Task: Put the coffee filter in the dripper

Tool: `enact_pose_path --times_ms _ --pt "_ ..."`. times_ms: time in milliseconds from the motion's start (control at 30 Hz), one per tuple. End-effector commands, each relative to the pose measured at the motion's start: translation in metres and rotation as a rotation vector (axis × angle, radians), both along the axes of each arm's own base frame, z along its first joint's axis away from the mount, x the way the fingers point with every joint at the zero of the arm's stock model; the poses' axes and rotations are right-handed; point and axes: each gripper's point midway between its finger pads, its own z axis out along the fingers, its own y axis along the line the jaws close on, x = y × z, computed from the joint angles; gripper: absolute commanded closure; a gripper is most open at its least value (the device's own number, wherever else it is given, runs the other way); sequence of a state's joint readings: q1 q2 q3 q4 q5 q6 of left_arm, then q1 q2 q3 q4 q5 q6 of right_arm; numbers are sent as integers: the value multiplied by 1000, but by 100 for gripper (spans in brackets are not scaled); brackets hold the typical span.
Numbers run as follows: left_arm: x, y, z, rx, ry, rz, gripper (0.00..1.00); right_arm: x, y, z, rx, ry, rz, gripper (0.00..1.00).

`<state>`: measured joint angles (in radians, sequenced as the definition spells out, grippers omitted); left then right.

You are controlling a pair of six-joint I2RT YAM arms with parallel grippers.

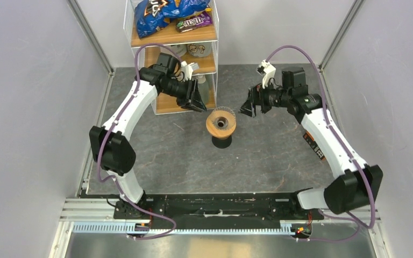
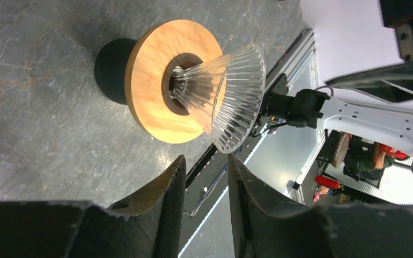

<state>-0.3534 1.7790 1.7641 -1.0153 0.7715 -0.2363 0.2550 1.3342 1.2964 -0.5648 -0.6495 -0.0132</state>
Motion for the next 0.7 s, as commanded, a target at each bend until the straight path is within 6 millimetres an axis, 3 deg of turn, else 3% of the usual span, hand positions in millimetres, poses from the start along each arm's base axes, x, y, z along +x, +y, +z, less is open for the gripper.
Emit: enact_pose_path --times_ms 0,233,533,667 --pt "5 -12 9 -103 -29 -26 61 19 15 4 90 44 3 9" --pt "10 -18 -1 -131 -15 -14 62 28 23 -16 111 155 1 29" --pt "8 -26 -14 -138 25 -9 61 32 26 -27 114 229 -8 35" --pt "7 -26 -7 -170 -10 26 64 28 25 -26 116 226 -4 37"
